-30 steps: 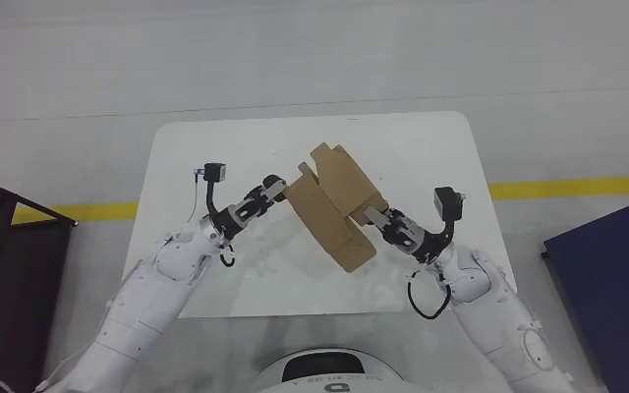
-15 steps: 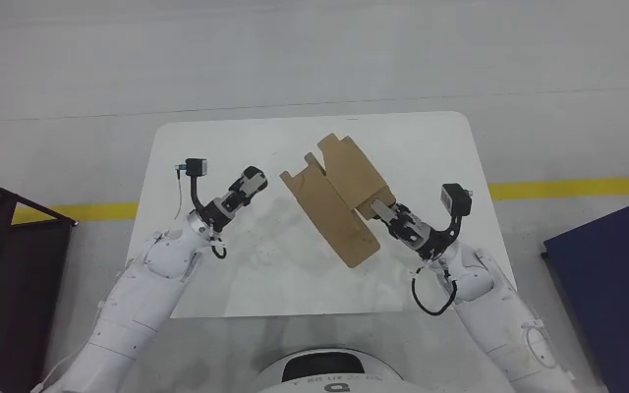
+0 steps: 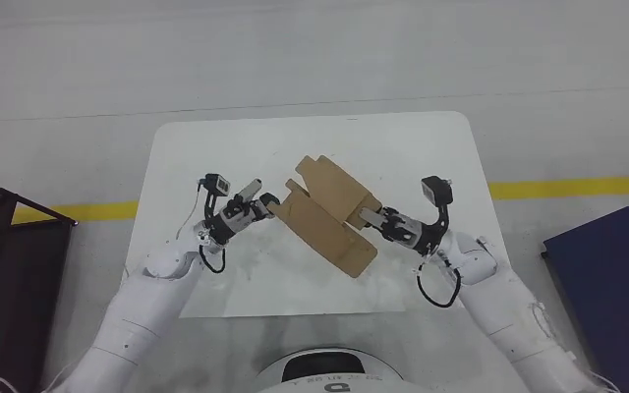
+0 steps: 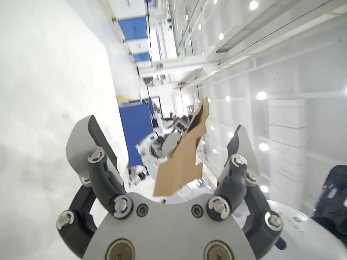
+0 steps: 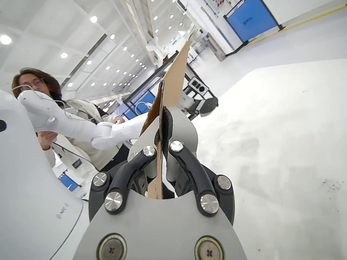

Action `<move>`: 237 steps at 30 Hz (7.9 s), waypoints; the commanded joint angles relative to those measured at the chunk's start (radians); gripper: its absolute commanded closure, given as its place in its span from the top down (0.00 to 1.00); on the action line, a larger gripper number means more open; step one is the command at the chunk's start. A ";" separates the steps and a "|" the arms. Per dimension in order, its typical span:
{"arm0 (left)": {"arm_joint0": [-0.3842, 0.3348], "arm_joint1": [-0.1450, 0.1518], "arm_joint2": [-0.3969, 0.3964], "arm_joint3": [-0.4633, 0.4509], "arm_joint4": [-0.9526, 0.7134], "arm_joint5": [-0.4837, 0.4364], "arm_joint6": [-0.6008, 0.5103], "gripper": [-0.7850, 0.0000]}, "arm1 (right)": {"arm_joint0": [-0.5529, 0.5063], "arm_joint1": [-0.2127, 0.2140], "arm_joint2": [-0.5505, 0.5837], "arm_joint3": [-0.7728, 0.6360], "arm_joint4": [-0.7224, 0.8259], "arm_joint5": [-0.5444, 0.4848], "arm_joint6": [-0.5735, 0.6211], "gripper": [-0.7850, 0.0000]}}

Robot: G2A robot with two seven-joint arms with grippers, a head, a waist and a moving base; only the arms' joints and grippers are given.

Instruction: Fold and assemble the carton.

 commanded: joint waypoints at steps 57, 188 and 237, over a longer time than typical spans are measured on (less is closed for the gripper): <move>-0.097 -0.049 0.060 0.164 0.070 -0.137 -0.388 0.36 | 0.056 0.088 -0.089 -0.034 0.288 0.108 0.303 0.00; -0.160 -0.020 0.066 0.117 0.596 -0.422 0.020 0.00 | 0.186 0.079 -0.307 -0.001 0.127 0.147 0.165 0.40; -0.030 0.007 -0.062 0.043 0.570 -0.383 0.211 1.00 | 0.227 0.066 -0.247 0.121 0.348 0.038 0.221 0.00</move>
